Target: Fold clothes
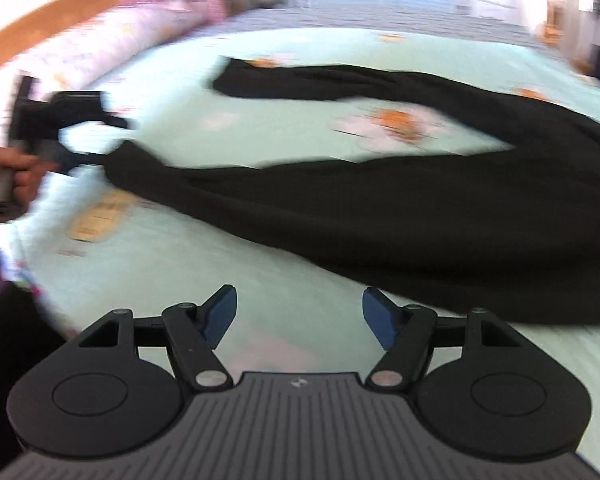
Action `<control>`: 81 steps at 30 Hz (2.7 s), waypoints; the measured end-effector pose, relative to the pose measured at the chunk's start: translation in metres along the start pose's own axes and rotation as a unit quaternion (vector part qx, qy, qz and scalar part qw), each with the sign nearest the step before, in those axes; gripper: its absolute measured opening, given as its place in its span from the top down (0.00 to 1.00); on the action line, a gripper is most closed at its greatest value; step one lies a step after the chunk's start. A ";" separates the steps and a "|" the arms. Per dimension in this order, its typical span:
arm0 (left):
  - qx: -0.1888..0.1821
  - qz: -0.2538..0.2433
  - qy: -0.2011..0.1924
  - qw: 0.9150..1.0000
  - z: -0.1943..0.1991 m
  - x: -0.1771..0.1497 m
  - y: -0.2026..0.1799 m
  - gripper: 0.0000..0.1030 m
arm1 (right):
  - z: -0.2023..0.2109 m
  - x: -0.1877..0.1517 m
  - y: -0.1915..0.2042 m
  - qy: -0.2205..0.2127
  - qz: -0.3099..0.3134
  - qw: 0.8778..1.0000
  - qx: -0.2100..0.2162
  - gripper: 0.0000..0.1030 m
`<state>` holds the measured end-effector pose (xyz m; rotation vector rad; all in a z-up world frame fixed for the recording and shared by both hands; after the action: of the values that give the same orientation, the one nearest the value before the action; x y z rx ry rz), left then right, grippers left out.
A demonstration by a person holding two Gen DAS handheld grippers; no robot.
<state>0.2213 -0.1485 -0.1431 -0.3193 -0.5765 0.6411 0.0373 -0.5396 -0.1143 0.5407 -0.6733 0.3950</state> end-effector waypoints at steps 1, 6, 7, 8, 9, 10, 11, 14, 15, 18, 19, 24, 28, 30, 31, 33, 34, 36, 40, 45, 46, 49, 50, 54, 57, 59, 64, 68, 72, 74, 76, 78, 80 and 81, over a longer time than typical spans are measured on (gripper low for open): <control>0.007 -0.004 0.000 1.000 0.000 0.000 0.000 0.27 | -0.013 0.008 0.012 0.006 -0.003 0.999 0.037 0.31; -0.016 0.037 0.005 0.999 0.015 0.001 0.007 0.27 | -0.075 0.043 0.041 0.035 -0.056 0.986 0.153 0.31; -0.031 0.055 -0.003 0.998 0.023 0.002 0.012 0.27 | -0.085 0.050 0.039 0.032 -0.076 0.984 0.160 0.31; -0.046 0.073 -0.011 0.996 0.032 0.003 0.018 0.27 | -0.093 0.056 0.033 0.028 -0.105 0.980 0.165 0.31; -0.053 0.084 -0.017 0.995 0.039 0.002 0.024 0.27 | -0.100 0.062 0.026 0.022 -0.136 0.976 0.171 0.30; -0.055 0.089 -0.017 0.994 0.044 0.000 0.028 0.27 | -0.106 0.067 0.018 0.016 -0.168 0.969 0.179 0.30; -0.058 0.093 -0.016 0.994 0.049 -0.003 0.032 0.27 | -0.110 0.071 0.011 0.012 -0.199 0.962 0.189 0.30; -0.077 0.101 0.012 0.992 0.048 -0.021 0.033 0.27 | -0.120 0.075 -0.006 0.001 -0.281 0.936 0.211 0.30; -0.085 0.103 0.024 0.991 0.045 -0.028 0.031 0.27 | -0.122 0.075 -0.009 -0.002 -0.305 0.927 0.218 0.30; -0.104 0.114 0.049 0.987 0.035 -0.040 0.020 0.27 | -0.128 0.076 -0.019 -0.015 -0.371 0.898 0.235 0.30; -0.109 0.115 0.054 0.986 0.033 -0.043 0.015 0.27 | -0.128 0.076 -0.023 -0.020 -0.393 0.887 0.240 0.30; -0.120 0.137 0.068 0.981 0.030 -0.049 0.001 0.27 | -0.129 0.077 -0.033 -0.031 -0.443 0.860 0.252 0.30; -0.125 0.156 0.059 0.978 0.038 -0.046 0.001 0.27 | -0.129 0.077 -0.033 -0.030 -0.439 0.863 0.250 0.30; -0.123 0.159 0.057 0.978 0.040 -0.045 0.000 0.27 | -0.129 0.077 -0.034 -0.030 -0.439 0.863 0.250 0.30; -0.124 0.160 0.056 0.978 0.041 -0.044 -0.002 0.27 | -0.129 0.077 -0.035 -0.030 -0.439 0.862 0.251 0.30; -0.126 0.161 0.054 0.977 0.043 -0.044 -0.004 0.27 | -0.126 0.075 -0.035 -0.031 -0.440 0.861 0.253 0.30; -0.128 0.162 0.055 0.977 0.045 -0.044 -0.004 0.27 | -0.127 0.075 -0.036 -0.032 -0.441 0.861 0.254 0.30; -0.134 0.168 0.055 0.975 0.048 -0.043 -0.007 0.27 | -0.128 0.075 -0.036 -0.032 -0.440 0.861 0.254 0.30; -0.136 0.158 0.043 0.977 0.054 -0.041 -0.012 0.27 | -0.130 0.076 -0.036 -0.032 -0.438 0.862 0.252 0.30; -0.129 0.159 0.042 0.978 0.038 -0.038 -0.014 0.27 | -0.131 0.076 -0.035 -0.035 -0.436 0.863 0.251 0.30; -0.126 0.156 0.040 0.979 0.035 -0.037 -0.014 0.27 | -0.131 0.075 -0.035 -0.035 -0.436 0.864 0.251 0.30; -0.126 0.151 0.034 0.980 0.025 -0.033 -0.016 0.27 | -0.131 0.075 -0.035 -0.036 -0.435 0.864 0.250 0.30; -0.121 0.153 0.033 0.980 0.022 -0.032 -0.015 0.27 | -0.131 0.075 -0.035 -0.037 -0.435 0.864 0.250 0.30; -0.119 0.144 0.017 0.982 0.016 -0.030 -0.018 0.29 | -0.132 0.075 -0.034 -0.039 -0.430 0.867 0.249 0.30; -0.113 0.114 0.007 0.987 0.019 -0.035 -0.023 0.83 | -0.131 0.076 -0.034 -0.042 -0.428 0.867 0.252 0.30; -0.111 0.097 0.012 0.989 0.024 -0.040 -0.028 0.91 | -0.127 0.077 -0.034 -0.047 -0.429 0.865 0.258 0.30; -0.122 0.090 -0.001 0.988 0.067 -0.039 -0.035 0.91 | -0.072 0.077 -0.047 -0.123 -0.443 0.834 0.305 0.30; -0.138 0.134 0.014 0.981 0.099 -0.037 -0.035 0.91 | -0.003 0.048 -0.094 -0.186 -0.465 0.825 0.261 0.29; -0.140 0.120 -0.003 0.983 0.137 -0.037 -0.046 0.91 | 0.062 -0.006 -0.137 -0.224 -0.492 0.824 0.170 0.29; -0.133 0.106 -0.008 0.985 0.151 -0.041 -0.049 0.91 | 0.084 -0.031 -0.148 -0.237 -0.506 0.818 0.134 0.28; -0.122 0.091 -0.006 0.988 0.160 -0.049 -0.050 0.91 | 0.105 -0.054 -0.159 -0.247 -0.519 0.812 0.102 0.28; -0.114 0.077 -0.003 0.990 0.165 -0.058 -0.047 0.91 | 0.107 -0.065 -0.165 -0.238 -0.528 0.810 0.091 0.26; -0.099 0.090 0.004 0.991 0.160 -0.063 -0.036 0.91 | 0.103 -0.069 -0.168 -0.235 -0.535 0.806 0.089 0.26; -0.092 0.097 0.007 0.991 0.158 -0.066 -0.031 0.91 | 0.100 -0.068 -0.171 -0.236 -0.540 0.803 0.088 0.26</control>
<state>0.0992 -0.1976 -0.0298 -0.5569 -0.5960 0.7736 0.0274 -0.7452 -0.1534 1.1215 -0.6927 -0.7968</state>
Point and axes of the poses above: each gripper's, at about its wrist camera, not at the fingertips, and z roughly against the way its jaws point, y to its left, x to its top, the point moved 10 cm from there along -z, roughly the way its jaws point, and after that the axes turned 13 degrees about x, right-handed, at the moved point
